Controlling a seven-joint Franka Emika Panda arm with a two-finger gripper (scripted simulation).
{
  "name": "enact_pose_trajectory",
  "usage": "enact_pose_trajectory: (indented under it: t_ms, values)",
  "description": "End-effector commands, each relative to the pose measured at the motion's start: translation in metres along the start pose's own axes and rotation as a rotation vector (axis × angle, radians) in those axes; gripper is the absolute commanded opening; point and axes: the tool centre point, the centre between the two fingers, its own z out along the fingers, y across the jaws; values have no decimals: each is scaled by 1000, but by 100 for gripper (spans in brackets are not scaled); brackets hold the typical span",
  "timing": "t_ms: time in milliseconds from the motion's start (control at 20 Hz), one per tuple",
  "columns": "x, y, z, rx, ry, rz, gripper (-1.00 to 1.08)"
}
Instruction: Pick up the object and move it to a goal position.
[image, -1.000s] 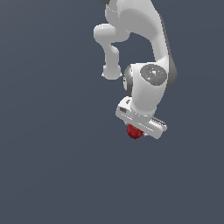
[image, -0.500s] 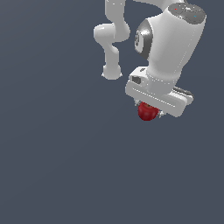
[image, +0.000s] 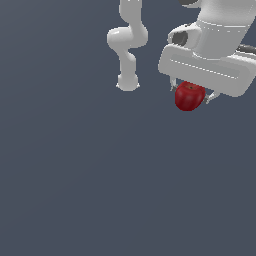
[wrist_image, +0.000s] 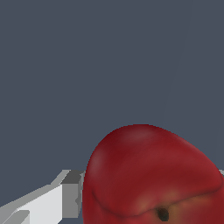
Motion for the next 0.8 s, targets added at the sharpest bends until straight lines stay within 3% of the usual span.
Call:
enact_pose_trajectory:
  t_ms: [0,400,750]
  values:
    - [-8,-4,-28,1,1,0,-100]
    - [-24,-14,-90,2,1,0,-100]
    - [-31,-20,-117,2,1,0,-100]
